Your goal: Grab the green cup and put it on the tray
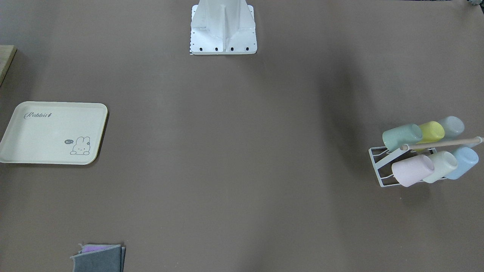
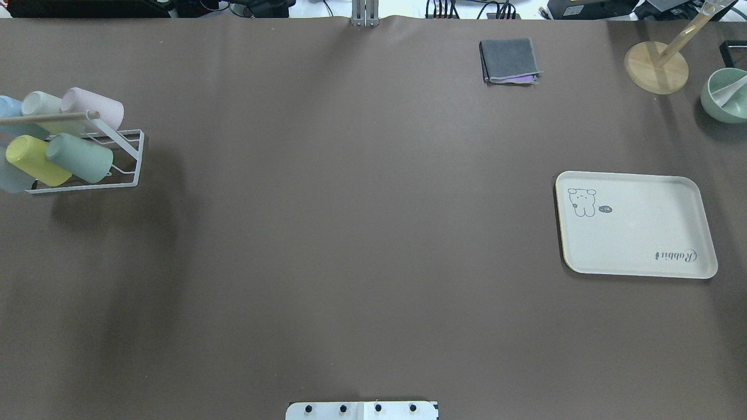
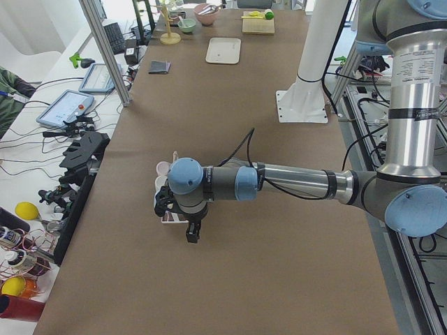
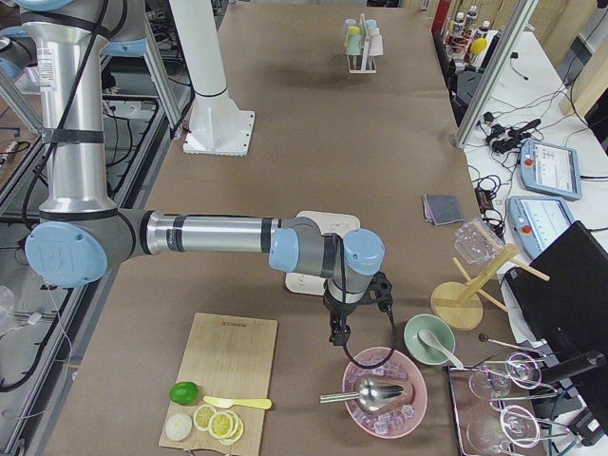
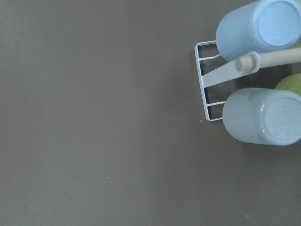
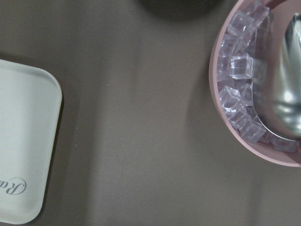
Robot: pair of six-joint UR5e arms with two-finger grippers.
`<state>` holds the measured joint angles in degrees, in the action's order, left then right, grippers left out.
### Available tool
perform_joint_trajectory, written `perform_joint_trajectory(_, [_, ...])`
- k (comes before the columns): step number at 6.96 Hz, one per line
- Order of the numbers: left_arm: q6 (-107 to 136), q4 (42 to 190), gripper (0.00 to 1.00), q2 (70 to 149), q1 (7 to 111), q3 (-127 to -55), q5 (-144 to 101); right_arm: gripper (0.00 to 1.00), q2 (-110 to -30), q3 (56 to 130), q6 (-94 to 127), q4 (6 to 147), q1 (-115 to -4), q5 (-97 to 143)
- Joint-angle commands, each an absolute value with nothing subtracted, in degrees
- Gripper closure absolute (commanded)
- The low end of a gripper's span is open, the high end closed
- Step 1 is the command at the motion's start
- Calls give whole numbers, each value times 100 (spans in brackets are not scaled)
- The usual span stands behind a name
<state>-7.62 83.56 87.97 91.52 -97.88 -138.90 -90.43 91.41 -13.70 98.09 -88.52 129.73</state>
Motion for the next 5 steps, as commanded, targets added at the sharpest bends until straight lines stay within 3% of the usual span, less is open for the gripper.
perform_joint_trajectory(1, [-765, 8358, 1, 8815, 9149, -9966, -14105, 0, -9070, 9132, -1362, 9809, -8851, 12964])
perform_joint_trajectory(5, [-809, 8358, 1, 8797, 9149, -10160, -14195, 0, -9035, 8851, -1362, 9729, -8807, 12946])
